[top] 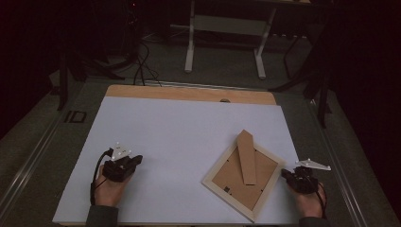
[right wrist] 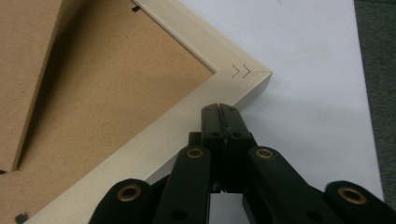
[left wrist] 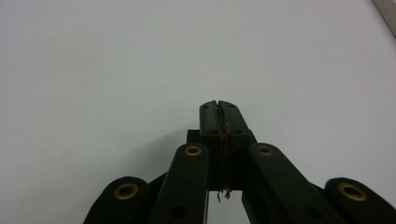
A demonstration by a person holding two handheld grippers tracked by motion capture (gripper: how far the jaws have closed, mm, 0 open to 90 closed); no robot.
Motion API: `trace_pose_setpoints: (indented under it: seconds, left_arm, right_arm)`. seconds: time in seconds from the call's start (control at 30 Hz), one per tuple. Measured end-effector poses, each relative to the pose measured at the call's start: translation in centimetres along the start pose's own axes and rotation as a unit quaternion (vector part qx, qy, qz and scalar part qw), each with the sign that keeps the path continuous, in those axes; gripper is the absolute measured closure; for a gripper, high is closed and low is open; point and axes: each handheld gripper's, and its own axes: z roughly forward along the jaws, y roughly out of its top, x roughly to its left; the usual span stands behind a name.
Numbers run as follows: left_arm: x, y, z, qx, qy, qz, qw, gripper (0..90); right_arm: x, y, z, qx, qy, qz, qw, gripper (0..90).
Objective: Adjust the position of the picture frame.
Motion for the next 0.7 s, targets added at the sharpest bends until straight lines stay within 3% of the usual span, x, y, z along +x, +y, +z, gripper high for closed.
trace_pose_setpoints:
  seconds: [0.33,0.6,0.7]
  left_arm:
    - [-0.6,0.1,0.3,0.003,-0.007,0.010,0.9999,90.0]
    - [-2.1,0.5,0.7,0.004,-0.028,0.027,0.9992,90.0]
    - [-3.0,0.6,1.0,0.003,-0.045,0.035,0.9984,90.0]
  right_arm:
    - [0.2,0.5,0.6,-0.003,0.009,0.008,0.9999,89.8]
    - [1.0,1.0,1.0,-0.001,0.012,-0.002,0.9999,89.7]
    - [1.2,0.7,0.9,0.003,0.014,-0.006,0.9999,89.7]
